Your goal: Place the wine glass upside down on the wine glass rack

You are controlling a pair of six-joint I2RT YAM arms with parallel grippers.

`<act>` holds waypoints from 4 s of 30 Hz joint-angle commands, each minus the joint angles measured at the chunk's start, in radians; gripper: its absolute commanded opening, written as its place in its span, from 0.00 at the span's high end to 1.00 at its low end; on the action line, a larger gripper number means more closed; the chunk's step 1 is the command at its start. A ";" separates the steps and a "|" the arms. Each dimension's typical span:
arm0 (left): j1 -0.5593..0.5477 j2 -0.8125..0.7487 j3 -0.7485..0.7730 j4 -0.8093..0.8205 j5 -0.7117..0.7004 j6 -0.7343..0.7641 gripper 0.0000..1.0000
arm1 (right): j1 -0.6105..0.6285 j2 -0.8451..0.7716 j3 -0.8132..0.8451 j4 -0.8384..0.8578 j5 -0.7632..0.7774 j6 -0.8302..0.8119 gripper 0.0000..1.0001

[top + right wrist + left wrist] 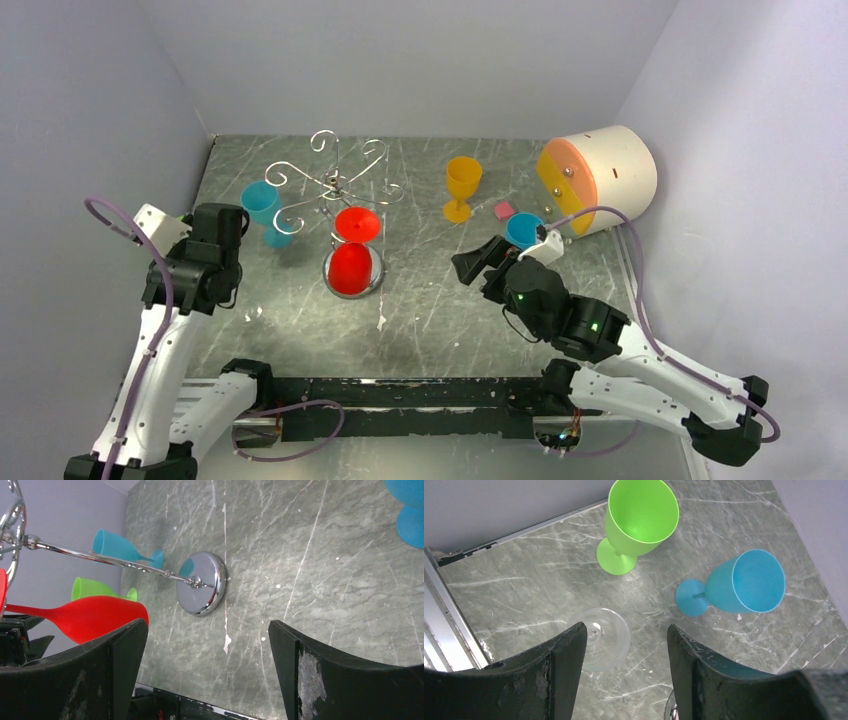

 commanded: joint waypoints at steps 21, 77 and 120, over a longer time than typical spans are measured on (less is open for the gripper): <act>0.021 -0.020 -0.154 -0.135 0.041 -0.186 0.40 | -0.004 -0.022 -0.029 0.006 0.037 0.012 0.05; 0.022 -0.602 0.147 0.367 0.331 0.149 0.93 | -0.002 0.386 0.604 0.421 -0.535 -0.607 0.23; 0.022 -0.606 0.092 0.478 0.803 0.271 0.25 | 0.186 0.722 0.822 0.661 -0.348 -1.186 1.00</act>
